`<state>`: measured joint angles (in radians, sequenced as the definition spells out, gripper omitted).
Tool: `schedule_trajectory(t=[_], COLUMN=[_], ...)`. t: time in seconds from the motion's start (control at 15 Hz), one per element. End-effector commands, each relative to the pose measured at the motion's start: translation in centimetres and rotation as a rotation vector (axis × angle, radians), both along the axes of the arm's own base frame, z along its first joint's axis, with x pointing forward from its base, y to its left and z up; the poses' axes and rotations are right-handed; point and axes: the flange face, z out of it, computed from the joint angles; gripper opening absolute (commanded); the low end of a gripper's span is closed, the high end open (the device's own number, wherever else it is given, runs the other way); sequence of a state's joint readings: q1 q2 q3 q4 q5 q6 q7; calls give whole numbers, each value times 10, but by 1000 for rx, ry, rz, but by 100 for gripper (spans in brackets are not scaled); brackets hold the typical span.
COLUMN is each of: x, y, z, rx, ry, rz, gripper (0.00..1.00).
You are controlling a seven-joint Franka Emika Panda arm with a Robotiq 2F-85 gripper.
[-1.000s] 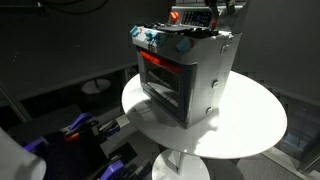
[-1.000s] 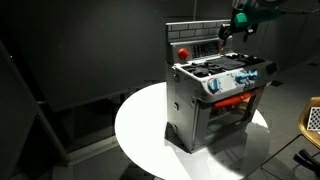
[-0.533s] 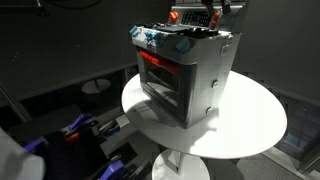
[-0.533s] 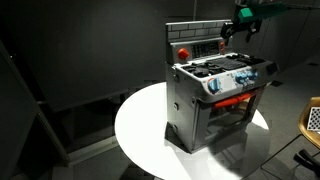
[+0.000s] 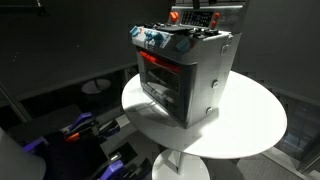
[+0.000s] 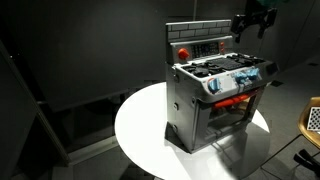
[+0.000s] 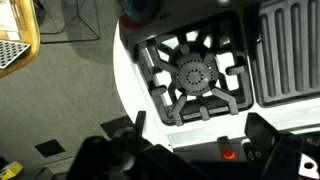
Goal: Press the orange button on the cooker
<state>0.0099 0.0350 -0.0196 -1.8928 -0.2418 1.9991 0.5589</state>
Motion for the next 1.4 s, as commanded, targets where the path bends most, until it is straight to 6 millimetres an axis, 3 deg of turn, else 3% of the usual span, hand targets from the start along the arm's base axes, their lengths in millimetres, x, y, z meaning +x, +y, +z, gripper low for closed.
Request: schedule_trajectory(t=[0.0, 0.93, 1.13, 1.33], x=[-32, -133, -142, -137], y=[5, 12, 12, 13], z=[15, 52, 51, 48], rx=[51, 170, 166, 159], ry=[58, 149, 185, 188], rz=[66, 260, 253, 242], gripper=[100, 100, 100, 100])
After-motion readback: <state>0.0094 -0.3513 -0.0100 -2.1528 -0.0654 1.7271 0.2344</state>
